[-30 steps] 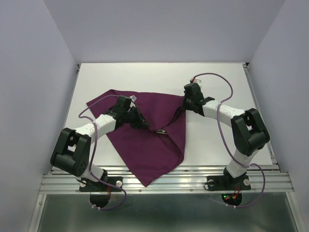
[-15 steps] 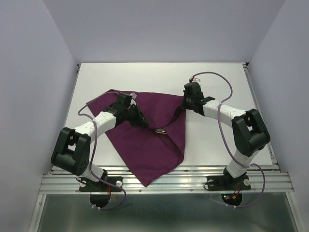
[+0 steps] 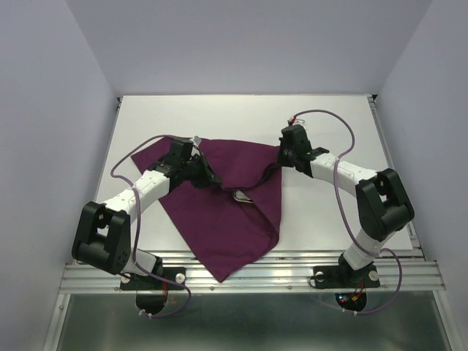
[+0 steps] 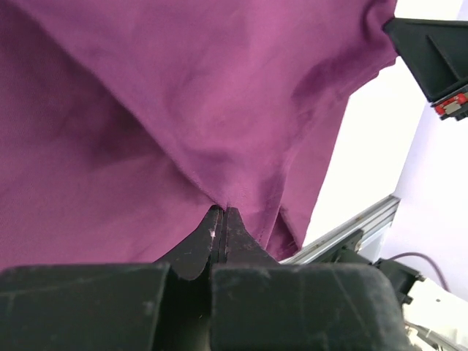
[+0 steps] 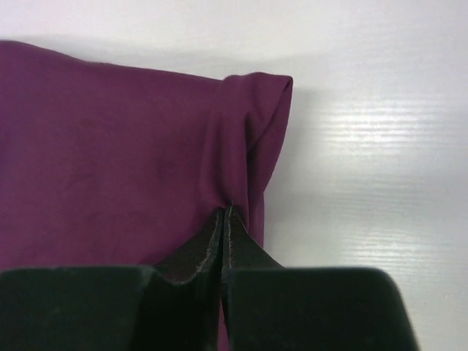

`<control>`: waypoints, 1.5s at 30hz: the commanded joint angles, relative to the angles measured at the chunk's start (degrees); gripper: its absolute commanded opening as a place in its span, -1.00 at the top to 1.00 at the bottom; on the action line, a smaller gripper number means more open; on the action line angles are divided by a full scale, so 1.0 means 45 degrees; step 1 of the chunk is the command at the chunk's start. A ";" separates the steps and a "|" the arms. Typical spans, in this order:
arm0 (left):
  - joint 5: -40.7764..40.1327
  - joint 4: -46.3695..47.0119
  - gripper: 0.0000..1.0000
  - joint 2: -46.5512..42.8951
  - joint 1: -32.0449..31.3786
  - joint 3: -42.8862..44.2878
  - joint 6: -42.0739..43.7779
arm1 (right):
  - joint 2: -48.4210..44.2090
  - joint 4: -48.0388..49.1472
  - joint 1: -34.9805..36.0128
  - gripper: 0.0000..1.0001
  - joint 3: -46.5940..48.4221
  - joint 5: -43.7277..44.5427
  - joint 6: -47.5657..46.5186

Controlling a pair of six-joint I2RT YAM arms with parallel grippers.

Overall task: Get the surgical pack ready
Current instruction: Pack the surgical kit at the center of the board.

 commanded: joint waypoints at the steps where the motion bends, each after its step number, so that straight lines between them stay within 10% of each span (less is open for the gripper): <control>1: 0.0435 0.0596 1.00 0.0101 0.0006 -0.0985 0.0086 | 0.0174 0.0074 -0.0035 0.99 -0.0901 0.0192 0.0166; 13: 0.0632 0.1632 1.00 0.1391 0.0006 -0.1945 0.0086 | 0.0215 0.0212 -0.0152 0.99 -0.1333 0.1189 -0.0145; 17: 0.0651 0.1730 1.00 0.1411 0.0006 -0.2004 0.0086 | -0.0780 0.0271 -0.0152 0.43 -0.1041 0.0370 -0.0381; 24: 0.0671 0.1769 1.00 0.1489 0.0006 -0.1984 0.0086 | -0.1389 0.0759 -0.0152 0.26 0.0131 -0.1290 -0.0245; 45: 0.0612 0.1730 1.00 0.1372 0.0006 -0.1984 0.0067 | -0.0859 0.0505 -0.0152 0.80 -0.1686 -0.0276 0.0713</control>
